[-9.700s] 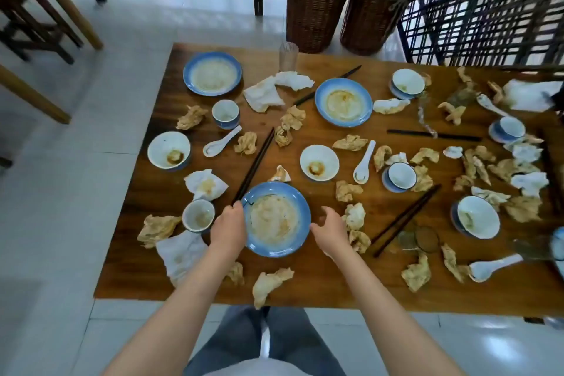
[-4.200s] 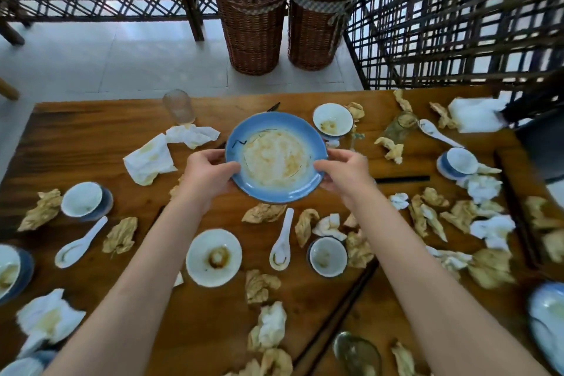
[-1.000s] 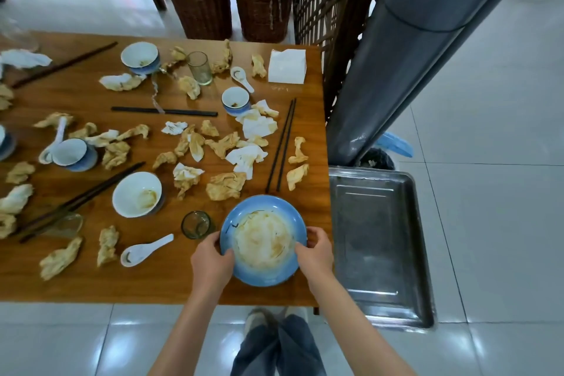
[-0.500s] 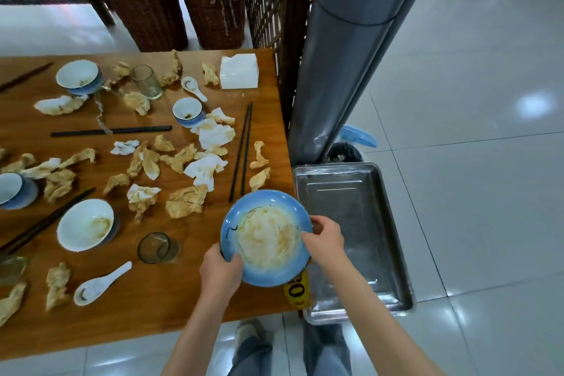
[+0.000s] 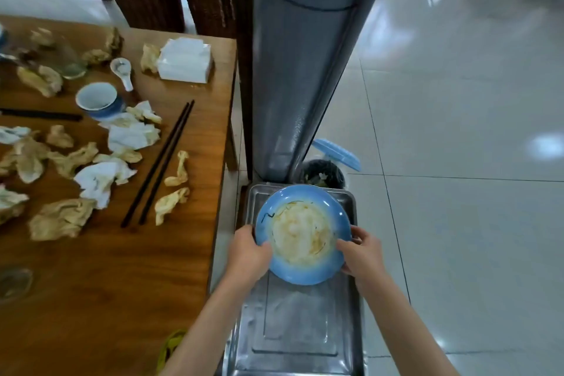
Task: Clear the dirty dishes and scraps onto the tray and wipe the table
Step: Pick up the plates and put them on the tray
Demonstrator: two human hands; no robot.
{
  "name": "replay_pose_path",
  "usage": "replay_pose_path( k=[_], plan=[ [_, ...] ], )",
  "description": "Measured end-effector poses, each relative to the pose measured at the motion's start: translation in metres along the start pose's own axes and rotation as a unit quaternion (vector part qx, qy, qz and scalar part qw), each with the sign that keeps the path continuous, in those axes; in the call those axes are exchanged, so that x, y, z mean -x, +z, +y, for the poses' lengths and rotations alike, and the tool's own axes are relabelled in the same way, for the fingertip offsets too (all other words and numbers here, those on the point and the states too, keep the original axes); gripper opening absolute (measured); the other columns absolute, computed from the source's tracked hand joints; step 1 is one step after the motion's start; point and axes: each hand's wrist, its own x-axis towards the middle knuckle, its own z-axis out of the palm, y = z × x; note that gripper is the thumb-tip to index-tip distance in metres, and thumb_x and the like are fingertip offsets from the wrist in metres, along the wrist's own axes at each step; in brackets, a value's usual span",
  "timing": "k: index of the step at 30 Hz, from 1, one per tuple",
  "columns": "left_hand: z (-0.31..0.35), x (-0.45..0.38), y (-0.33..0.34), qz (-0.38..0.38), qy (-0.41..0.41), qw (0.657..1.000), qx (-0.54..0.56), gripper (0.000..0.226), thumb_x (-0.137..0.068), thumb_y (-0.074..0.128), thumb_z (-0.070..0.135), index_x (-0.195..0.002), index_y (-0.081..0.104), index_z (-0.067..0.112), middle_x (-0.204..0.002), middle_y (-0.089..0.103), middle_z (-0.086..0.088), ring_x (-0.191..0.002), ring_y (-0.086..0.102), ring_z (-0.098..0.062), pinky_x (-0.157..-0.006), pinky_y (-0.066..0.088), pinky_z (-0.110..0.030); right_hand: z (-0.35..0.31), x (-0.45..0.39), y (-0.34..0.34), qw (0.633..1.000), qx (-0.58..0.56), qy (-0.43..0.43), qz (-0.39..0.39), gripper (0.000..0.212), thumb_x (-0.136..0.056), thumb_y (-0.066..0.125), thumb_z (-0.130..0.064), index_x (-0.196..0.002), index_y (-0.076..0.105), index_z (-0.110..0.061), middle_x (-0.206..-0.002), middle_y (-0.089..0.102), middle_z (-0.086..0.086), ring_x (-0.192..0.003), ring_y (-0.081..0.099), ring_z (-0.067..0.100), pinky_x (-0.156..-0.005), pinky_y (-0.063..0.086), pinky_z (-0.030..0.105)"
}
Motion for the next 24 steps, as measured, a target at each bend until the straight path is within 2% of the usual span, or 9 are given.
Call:
replay_pose_path(
  k=[5, 8, 11, 13, 16, 18, 20, 24],
  plan=[
    [-0.017, -0.06, 0.039, 0.011, -0.054, 0.998, -0.037, 0.016, -0.083, 0.054, 0.002, -0.094, 0.06, 0.012, -0.08, 0.057, 0.001, -0.068, 0.051, -0.008, -0.048, 0.037, -0.017, 0.037, -0.066, 0.02, 1.0, -0.012, 0.026, -0.003, 0.043, -0.075, 0.058, 0.004, -0.114, 0.059, -0.014, -0.107, 0.064, 0.007, -0.098, 0.061, 0.025, -0.085, 0.053, 0.049],
    [-0.036, -0.097, 0.052, 0.013, -0.073, 0.994, -0.083, 0.008, -0.08, 0.054, 0.003, -0.084, 0.056, 0.01, -0.078, 0.056, -0.003, -0.068, 0.053, -0.015, -0.052, 0.04, -0.023, 0.063, -0.1, 0.04, 0.999, -0.014, 0.035, -0.003, 0.038, -0.077, 0.061, 0.002, -0.111, 0.058, -0.015, -0.103, 0.062, 0.003, -0.095, 0.06, 0.022, -0.084, 0.054, 0.047],
    [-0.056, -0.128, 0.063, 0.015, -0.073, 0.992, -0.103, 0.006, -0.081, 0.055, 0.005, -0.084, 0.059, 0.005, -0.081, 0.06, -0.008, -0.073, 0.057, -0.022, -0.051, 0.039, -0.025, 0.086, -0.13, 0.057, 0.999, -0.01, 0.044, -0.005, 0.04, -0.076, 0.063, 0.003, -0.11, 0.057, -0.017, -0.096, 0.059, -0.001, -0.095, 0.06, 0.023, -0.082, 0.055, 0.047],
    [-0.066, -0.145, 0.071, 0.02, -0.066, 0.99, -0.125, 0.007, -0.083, 0.055, 0.01, -0.08, 0.06, 0.007, -0.074, 0.058, -0.005, -0.066, 0.053, -0.018, -0.047, 0.036, -0.023, 0.098, -0.149, 0.066, 0.999, 0.006, 0.043, -0.01, 0.04, -0.076, 0.063, 0.002, -0.111, 0.057, -0.015, -0.098, 0.059, -0.001, -0.097, 0.059, 0.024, -0.083, 0.054, 0.048],
    [-0.074, -0.168, 0.08, 0.021, -0.059, 0.986, -0.157, 0.017, -0.084, 0.056, 0.014, -0.068, 0.054, 0.012, -0.07, 0.054, -0.001, -0.068, 0.053, -0.021, -0.056, 0.039, -0.026, 0.108, -0.176, 0.076, 0.999, 0.026, 0.045, -0.009, 0.042, -0.076, 0.063, 0.001, -0.115, 0.058, -0.014, -0.098, 0.057, 0.0, -0.098, 0.059, 0.025, -0.085, 0.053, 0.048],
    [-0.077, -0.182, 0.085, 0.02, -0.048, 0.983, -0.176, 0.017, -0.086, 0.057, 0.018, -0.071, 0.056, 0.01, -0.075, 0.056, -0.004, -0.076, 0.055, -0.025, -0.063, 0.041, -0.027, 0.112, -0.19, 0.08, 0.998, 0.036, 0.05, -0.004, 0.042, -0.076, 0.063, 0.0, -0.115, 0.058, -0.013, -0.099, 0.058, 0.001, -0.099, 0.059, 0.026, -0.086, 0.053, 0.048],
    [-0.081, -0.192, 0.088, 0.018, -0.043, 0.983, -0.177, 0.017, -0.086, 0.058, 0.021, -0.081, 0.061, 0.005, -0.082, 0.06, -0.008, -0.081, 0.058, -0.027, -0.064, 0.042, -0.027, 0.116, -0.2, 0.084, 0.998, 0.04, 0.051, -0.001, 0.041, -0.075, 0.062, 0.0, -0.114, 0.058, -0.013, -0.102, 0.059, 0.003, -0.1, 0.058, 0.026, -0.086, 0.053, 0.048],
    [-0.089, -0.208, 0.092, 0.013, -0.046, 0.987, -0.15, 0.01, -0.082, 0.059, 0.012, -0.086, 0.064, 0.004, -0.075, 0.059, -0.003, -0.069, 0.054, -0.016, -0.053, 0.04, -0.024, 0.119, -0.215, 0.093, 0.997, 0.053, 0.049, -0.007, 0.042, -0.076, 0.062, 0.002, -0.115, 0.057, -0.014, -0.107, 0.059, 0.003, -0.099, 0.057, 0.023, -0.086, 0.053, 0.047]
  ],
)
